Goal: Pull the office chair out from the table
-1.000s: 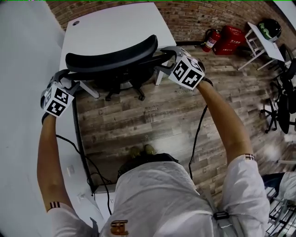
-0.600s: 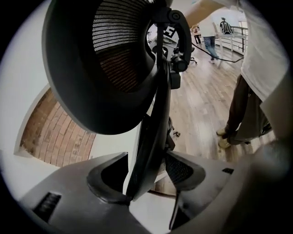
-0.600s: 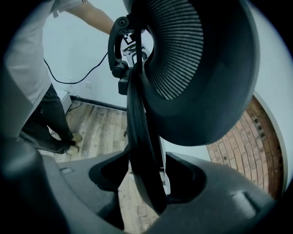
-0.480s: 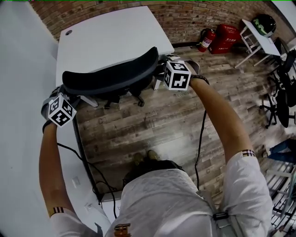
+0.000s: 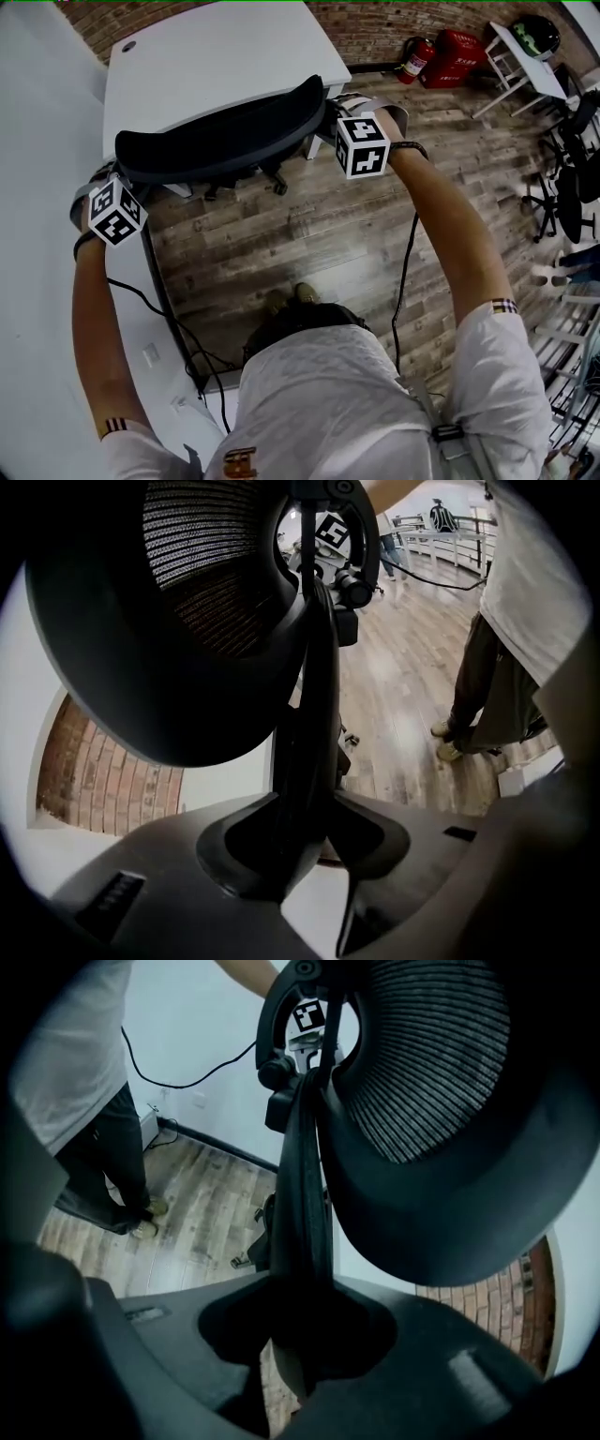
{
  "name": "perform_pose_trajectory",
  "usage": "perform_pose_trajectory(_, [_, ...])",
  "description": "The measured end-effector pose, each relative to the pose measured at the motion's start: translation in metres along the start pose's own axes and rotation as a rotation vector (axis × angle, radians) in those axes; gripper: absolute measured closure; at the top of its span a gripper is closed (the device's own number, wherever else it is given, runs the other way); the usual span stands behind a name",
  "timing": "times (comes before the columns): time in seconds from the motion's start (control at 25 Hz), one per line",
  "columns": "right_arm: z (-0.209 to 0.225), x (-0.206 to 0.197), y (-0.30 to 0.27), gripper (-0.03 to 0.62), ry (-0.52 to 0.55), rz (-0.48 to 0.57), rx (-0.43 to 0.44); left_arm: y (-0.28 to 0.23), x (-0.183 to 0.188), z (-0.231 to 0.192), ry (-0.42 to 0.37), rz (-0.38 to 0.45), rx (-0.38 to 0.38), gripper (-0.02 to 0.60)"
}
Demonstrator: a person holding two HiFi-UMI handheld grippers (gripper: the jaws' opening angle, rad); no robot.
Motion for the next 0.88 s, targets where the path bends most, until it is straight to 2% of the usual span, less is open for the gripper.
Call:
perform_pose_trajectory(0.44, [-0.037,0.003,0.028,0.5,0.014,0.002,-0.021,0.026,0.007,0.044,-0.016,0.044,0.035,0.438])
perform_pose_trajectory(0.88, [-0.079,0.022,0.049,0.503,0.016,-0.005,-0.045,0.047,-0.001,0.082,-0.04,0.051,0.019,0.44])
Point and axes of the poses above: the fingertips, and each gripper's own axes: y backward along the fingers, z to its right, x out of its top, the point moved 9 cm from there along y, backward along the fingers, and after that the axes turned 3 degrees about y, right-handed, at the moved point
